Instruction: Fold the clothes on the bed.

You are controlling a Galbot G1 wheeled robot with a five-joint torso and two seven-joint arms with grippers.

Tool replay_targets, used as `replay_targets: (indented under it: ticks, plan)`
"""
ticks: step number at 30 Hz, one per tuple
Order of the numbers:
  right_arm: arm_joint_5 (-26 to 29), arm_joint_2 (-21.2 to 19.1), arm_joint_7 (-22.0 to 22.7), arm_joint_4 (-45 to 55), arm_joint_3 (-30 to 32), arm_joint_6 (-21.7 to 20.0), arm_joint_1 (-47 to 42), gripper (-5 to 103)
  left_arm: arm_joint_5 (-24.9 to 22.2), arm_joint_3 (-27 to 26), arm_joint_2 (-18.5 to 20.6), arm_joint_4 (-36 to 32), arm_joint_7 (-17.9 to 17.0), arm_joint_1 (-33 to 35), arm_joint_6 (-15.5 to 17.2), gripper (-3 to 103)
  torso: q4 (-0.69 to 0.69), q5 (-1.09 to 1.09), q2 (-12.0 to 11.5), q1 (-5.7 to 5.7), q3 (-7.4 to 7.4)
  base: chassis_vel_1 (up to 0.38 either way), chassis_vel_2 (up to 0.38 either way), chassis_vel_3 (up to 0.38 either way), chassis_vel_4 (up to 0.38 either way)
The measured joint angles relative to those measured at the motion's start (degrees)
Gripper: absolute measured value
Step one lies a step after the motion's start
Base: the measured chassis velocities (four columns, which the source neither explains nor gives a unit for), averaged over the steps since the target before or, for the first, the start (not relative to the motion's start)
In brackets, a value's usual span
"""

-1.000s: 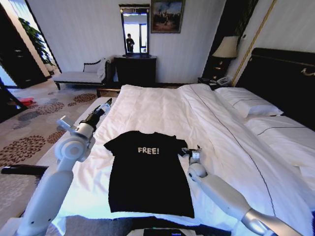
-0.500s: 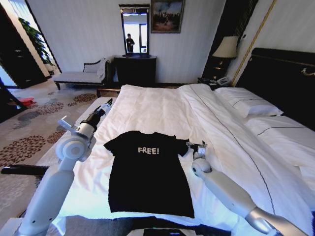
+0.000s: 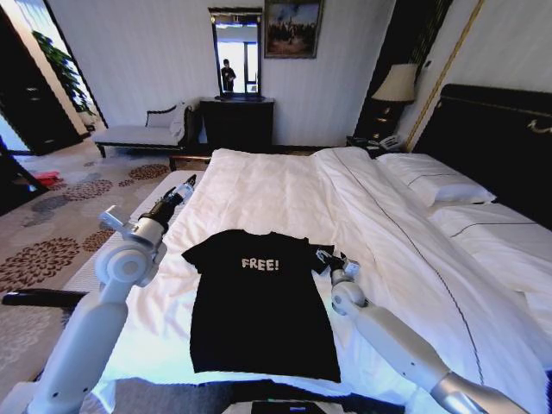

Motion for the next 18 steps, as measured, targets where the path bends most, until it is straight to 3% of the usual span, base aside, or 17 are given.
replay_targets:
  ticks: [5, 8, 10, 12, 18]
  plan:
    - [3.6, 0.5, 1.6, 1.3, 0.6, -0.7, -0.9, 96, 0.1, -0.1, 0.1, -0.1, 0.0, 0.3, 0.0, 100, 0.00, 0.00, 0.0, 0.00, 0.00, 0.000, 0.000, 0.000, 0.000]
    - [5.8, 0.5, 3.5, 6.5, 1.8, -1.1, -4.0, 80, 0.2, -0.2, -0.1, 0.1, 0.0, 0.4, 0.0, 100, 0.01, 0.00, 0.0, 0.00, 0.00, 0.000, 0.000, 0.000, 0.000]
    - [6.2, 0.4, 3.9, 7.9, 2.3, -1.1, -4.8, 80, 0.3, -0.2, -0.1, 0.1, 0.0, 0.4, 0.0, 100, 0.01, 0.00, 0.0, 0.00, 0.00, 0.000, 0.000, 0.000, 0.000]
    - [7.5, 0.1, 4.7, 12.4, 3.8, -1.2, -7.7, 70, 0.8, 0.1, -0.6, 0.4, 0.0, 0.4, 0.0, 100, -0.01, -0.01, 0.0, 0.00, 0.00, 0.000, 0.000, 0.000, 0.000]
    - [8.2, 0.4, 4.7, 15.6, 5.3, -1.1, -11.1, 68, 1.4, 0.8, -1.2, 0.9, 0.0, 0.0, 0.0, 100, -0.01, 0.00, 0.0, 0.00, 0.00, 0.000, 0.000, 0.000, 0.000]
